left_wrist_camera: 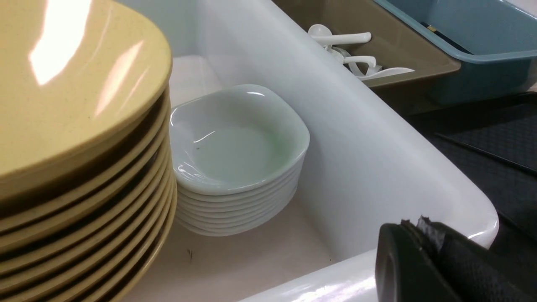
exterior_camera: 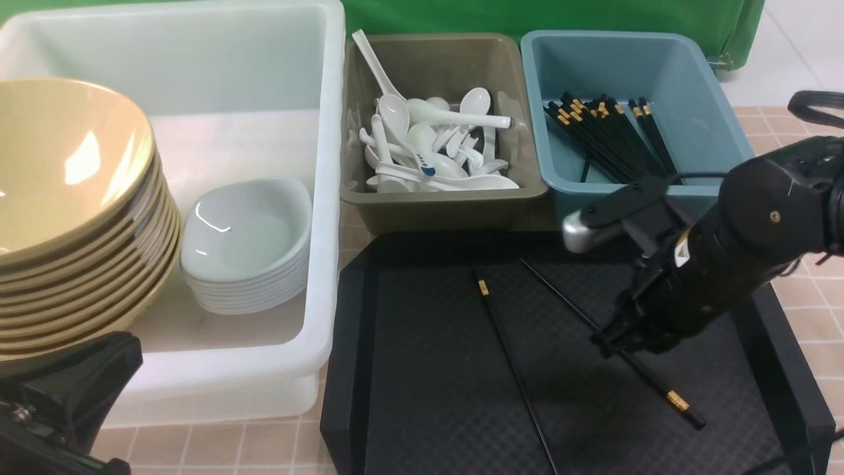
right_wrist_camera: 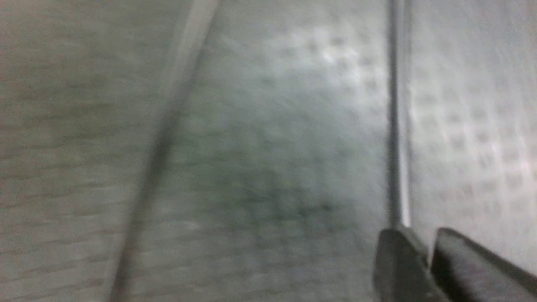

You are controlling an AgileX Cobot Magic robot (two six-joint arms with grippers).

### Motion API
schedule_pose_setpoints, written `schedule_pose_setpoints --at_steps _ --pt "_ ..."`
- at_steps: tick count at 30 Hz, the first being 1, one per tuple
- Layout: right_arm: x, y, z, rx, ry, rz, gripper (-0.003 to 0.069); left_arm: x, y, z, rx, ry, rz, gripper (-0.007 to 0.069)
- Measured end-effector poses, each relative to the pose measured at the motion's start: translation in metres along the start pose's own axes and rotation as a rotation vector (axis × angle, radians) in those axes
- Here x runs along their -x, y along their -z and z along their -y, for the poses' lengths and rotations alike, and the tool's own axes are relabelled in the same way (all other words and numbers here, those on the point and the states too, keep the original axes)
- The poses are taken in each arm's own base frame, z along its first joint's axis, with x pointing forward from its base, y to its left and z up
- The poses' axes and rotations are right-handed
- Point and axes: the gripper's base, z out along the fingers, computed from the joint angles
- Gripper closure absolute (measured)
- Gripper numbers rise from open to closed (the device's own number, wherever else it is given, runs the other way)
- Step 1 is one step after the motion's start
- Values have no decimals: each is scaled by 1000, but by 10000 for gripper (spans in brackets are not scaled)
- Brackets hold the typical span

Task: On brown table put chopsticks spoon bowls plates into blue grey white boxes.
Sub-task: 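Grasp the chopsticks with the right gripper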

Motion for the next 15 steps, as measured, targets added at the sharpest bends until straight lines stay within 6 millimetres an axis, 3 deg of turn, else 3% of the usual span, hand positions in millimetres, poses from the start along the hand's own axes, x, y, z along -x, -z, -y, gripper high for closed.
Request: schedule_pose_setpoints --at_steps 2,5,8,11,15 --pt "-2 -14 6 1 -24 -47 410 0 0 0 0 0 0 623" --pt "-3 -30 6 10 -25 -93 385 0 0 0 0 0 0 623" --pt "-1 -36 5 24 4 -105 434 0 0 0 -1 0 -1 623" --pt "-1 -35 2 57 36 -106 561 0 0 0 -1 0 -1 623" --pt "-2 -24 -1 81 46 -97 582 0 0 0 -1 0 -1 623"
